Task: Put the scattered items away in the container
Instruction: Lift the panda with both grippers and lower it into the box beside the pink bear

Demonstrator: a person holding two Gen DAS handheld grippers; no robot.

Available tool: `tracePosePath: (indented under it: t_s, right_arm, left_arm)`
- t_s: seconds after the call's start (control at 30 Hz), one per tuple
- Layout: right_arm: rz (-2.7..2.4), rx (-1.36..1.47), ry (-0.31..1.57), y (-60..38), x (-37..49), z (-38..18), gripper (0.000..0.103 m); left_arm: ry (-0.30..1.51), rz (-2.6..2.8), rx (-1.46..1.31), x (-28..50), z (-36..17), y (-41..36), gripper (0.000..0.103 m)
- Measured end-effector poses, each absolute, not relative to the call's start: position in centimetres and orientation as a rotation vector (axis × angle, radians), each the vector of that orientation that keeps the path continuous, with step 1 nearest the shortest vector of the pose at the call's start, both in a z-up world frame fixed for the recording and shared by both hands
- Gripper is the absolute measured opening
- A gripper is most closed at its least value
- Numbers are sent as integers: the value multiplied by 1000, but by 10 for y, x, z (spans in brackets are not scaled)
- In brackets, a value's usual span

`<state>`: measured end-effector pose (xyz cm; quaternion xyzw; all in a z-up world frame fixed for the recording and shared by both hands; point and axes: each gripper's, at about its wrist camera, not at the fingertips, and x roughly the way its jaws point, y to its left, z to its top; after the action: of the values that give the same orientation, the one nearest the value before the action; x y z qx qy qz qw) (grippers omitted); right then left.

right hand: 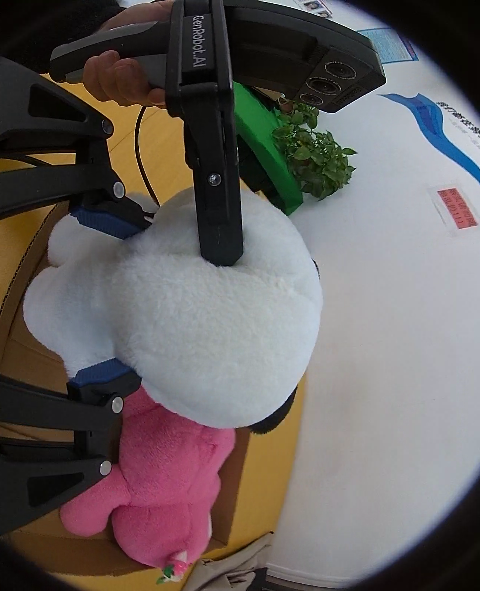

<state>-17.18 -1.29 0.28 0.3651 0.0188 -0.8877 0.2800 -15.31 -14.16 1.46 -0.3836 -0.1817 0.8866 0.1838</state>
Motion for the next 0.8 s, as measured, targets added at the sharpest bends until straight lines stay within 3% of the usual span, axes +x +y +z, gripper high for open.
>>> tracePosePath:
  t_s: [0.2,0.5,0.7,0.77,0.8]
  right_arm:
    - [-2305,1189,19,-27,-199,-51,57]
    - [-2267,1318,34,-44,-195,-65,58]
    - [-2283,1354,56,-52,-187,-73,65]
    - [-2293,1350,81,-55,-182,-74,64]
    - [-2300,1341,100,-57,-180,-74,57]
  left_arm:
    - [-484,2499,-1245,-170,-36,-144,74]
    - [-499,2502,-1320,-171,-50,-149,82]
    - [-503,2517,-1345,-170,-49,-155,88]
    - [-534,2514,-1358,-171,-52,-162,88]
    - [-546,2516,-1363,-171,-52,-164,88]
